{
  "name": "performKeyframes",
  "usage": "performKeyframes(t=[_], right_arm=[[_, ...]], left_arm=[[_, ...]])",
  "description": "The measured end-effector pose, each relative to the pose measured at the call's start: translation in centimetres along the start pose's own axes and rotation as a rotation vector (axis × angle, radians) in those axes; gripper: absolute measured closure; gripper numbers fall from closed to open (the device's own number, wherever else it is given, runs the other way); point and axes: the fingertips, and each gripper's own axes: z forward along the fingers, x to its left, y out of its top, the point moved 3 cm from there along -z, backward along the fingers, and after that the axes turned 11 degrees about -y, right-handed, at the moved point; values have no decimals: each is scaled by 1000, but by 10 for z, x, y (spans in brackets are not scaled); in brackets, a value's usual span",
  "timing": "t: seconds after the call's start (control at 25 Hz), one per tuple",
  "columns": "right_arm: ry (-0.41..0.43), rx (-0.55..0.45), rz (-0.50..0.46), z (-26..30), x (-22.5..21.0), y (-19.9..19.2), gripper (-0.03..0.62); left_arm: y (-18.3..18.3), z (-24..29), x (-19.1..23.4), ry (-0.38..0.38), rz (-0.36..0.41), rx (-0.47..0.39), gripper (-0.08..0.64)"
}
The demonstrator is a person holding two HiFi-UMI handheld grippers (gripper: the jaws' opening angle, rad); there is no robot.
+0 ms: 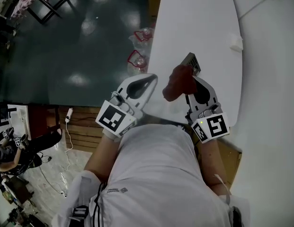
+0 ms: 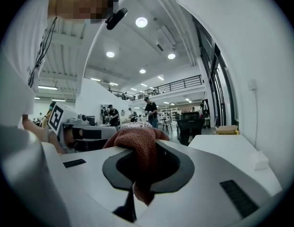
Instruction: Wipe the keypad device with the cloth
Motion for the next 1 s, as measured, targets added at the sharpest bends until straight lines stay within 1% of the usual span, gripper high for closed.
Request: performKeyframes(t=[0.12,0.24,0.4,0.56,0.64,0.8,1.0], right_arm=[[11,-1,12,2,4,-2,554],[15,-6,8,2,5,-5,554],[10,-12,14,3,5,-8,554],[-2,-13,18,1,9,-3,554],[-11,-14,18,0,11,0,554],[-24,-11,15,-2,11,-4,554],[-39,1,23,1,9,-9,554]], left_arm=[[0,-4,3,26,22,6,548],[-7,-6,5,47,12,28,548],[-11,-4,8,51,31,21,548],[-9,-5,8,46,32,26,548],[-9,-6,8,43,29,33,548],[-9,-6,10,32,0,17,548],[-15,-6,16,42,-11,26,548]])
